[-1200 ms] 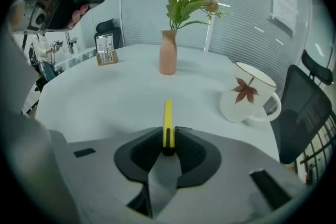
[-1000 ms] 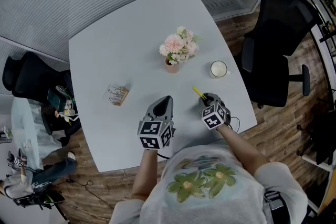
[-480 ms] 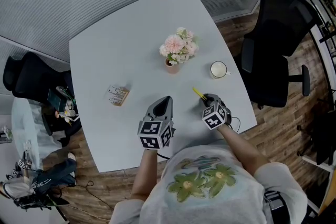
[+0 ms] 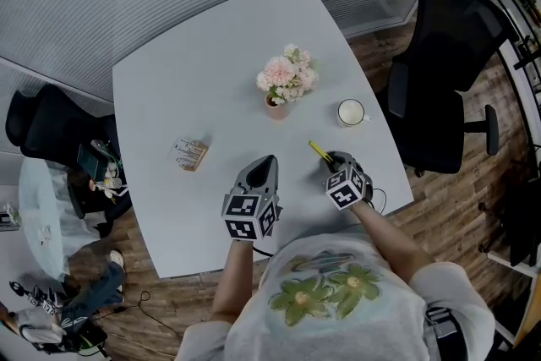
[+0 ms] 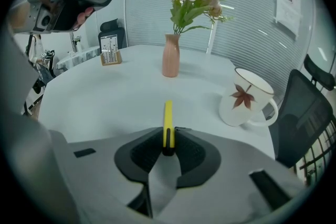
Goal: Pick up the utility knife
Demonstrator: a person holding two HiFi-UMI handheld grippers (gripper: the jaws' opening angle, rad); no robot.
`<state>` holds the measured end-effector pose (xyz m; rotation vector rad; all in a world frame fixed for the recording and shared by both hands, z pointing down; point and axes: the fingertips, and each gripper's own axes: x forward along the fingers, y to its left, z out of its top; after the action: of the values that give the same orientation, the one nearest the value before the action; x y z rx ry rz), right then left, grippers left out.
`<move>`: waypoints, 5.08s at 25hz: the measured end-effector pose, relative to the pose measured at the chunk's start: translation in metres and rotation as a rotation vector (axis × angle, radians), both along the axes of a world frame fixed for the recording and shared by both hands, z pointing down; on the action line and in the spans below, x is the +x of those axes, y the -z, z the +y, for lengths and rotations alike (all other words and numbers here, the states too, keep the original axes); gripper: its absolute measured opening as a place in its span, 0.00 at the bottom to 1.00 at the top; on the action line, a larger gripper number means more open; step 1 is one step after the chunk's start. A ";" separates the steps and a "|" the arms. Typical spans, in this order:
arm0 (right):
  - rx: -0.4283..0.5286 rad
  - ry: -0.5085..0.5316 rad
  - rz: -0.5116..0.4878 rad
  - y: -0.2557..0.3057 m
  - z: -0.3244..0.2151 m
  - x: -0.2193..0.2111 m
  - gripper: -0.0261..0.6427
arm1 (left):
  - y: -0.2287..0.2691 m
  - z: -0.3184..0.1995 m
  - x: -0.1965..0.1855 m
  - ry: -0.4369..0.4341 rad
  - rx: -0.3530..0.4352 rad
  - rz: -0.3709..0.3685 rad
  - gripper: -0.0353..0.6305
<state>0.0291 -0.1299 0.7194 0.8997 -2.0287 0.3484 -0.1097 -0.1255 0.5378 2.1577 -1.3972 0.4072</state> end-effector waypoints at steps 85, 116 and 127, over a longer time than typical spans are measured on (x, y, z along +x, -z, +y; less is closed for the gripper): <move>0.240 -0.006 -0.231 0.133 -0.007 -0.014 0.15 | 0.010 0.014 0.011 -0.017 0.025 -0.018 0.06; 0.348 0.001 -0.339 0.199 -0.010 -0.026 0.14 | 0.014 0.011 0.022 -0.033 0.039 -0.010 0.06; 0.378 0.014 -0.363 0.216 -0.010 -0.033 0.15 | 0.014 0.009 0.027 -0.037 0.044 -0.006 0.06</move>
<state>-0.0034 -0.1398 0.5032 1.1115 -2.4881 0.1247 -0.0830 -0.1167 0.5235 2.2225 -1.3839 0.4008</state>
